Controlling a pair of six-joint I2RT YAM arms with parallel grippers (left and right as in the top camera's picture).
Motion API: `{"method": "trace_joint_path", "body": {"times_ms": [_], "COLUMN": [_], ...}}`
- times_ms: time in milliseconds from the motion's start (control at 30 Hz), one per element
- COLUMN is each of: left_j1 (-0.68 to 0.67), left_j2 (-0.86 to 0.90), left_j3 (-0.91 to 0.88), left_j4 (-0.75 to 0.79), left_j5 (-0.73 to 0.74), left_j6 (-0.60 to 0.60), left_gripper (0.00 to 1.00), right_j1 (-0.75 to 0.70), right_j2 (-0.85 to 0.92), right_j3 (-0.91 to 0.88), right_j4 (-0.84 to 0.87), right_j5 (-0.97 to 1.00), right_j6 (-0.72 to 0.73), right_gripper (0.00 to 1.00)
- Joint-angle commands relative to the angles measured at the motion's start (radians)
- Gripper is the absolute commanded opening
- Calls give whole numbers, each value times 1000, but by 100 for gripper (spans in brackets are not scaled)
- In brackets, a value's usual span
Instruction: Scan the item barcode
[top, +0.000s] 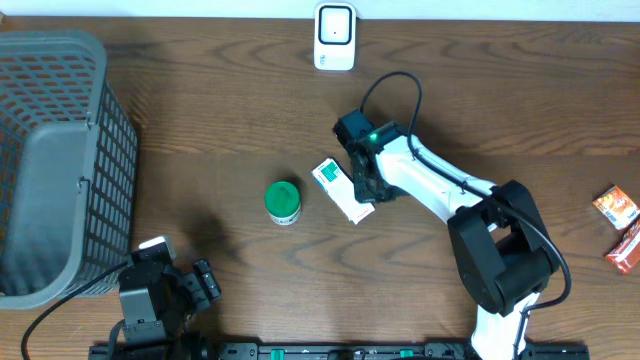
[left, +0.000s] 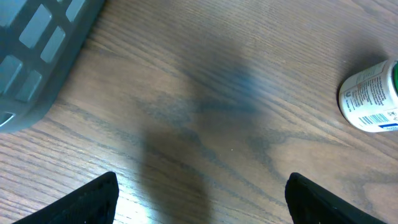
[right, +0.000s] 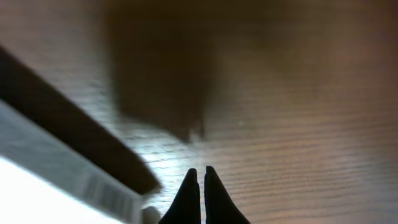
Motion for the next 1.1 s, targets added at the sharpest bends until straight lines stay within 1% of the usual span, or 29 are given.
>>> {"method": "trace_joint_path", "body": {"times_ms": [0, 167, 400, 567, 667, 833, 967, 1067], "left_j1": [1, 0, 0, 0, 0, 0, 0, 1], "left_j2": [-2, -2, -2, -2, -2, -2, -2, -2], "left_j3": [6, 6, 6, 6, 6, 6, 6, 6], "left_j4": [-3, -3, -3, -3, -3, -3, -3, -3], "left_j5": [8, 8, 8, 8, 8, 8, 8, 8], "left_j6": [6, 6, 6, 6, 5, 6, 6, 6], "left_gripper": [86, 86, 86, 86, 86, 86, 86, 86], "right_j1": [0, 25, 24, 23, 23, 23, 26, 26], "right_j2": [18, 18, 17, 17, 17, 13, -24, -110], "right_j3": [-21, -22, -21, -21, -20, -18, -18, -18], "right_j4": [1, 19, -12, 1, 19, 26, -20, -68], "right_j5": [-71, -240, -282, -449, -509, -491, -397, -298], "right_j6": [21, -5, 22, -2, 0, 66, 137, 147], "right_gripper": [1, 1, 1, 1, 1, 1, 1, 1]}}
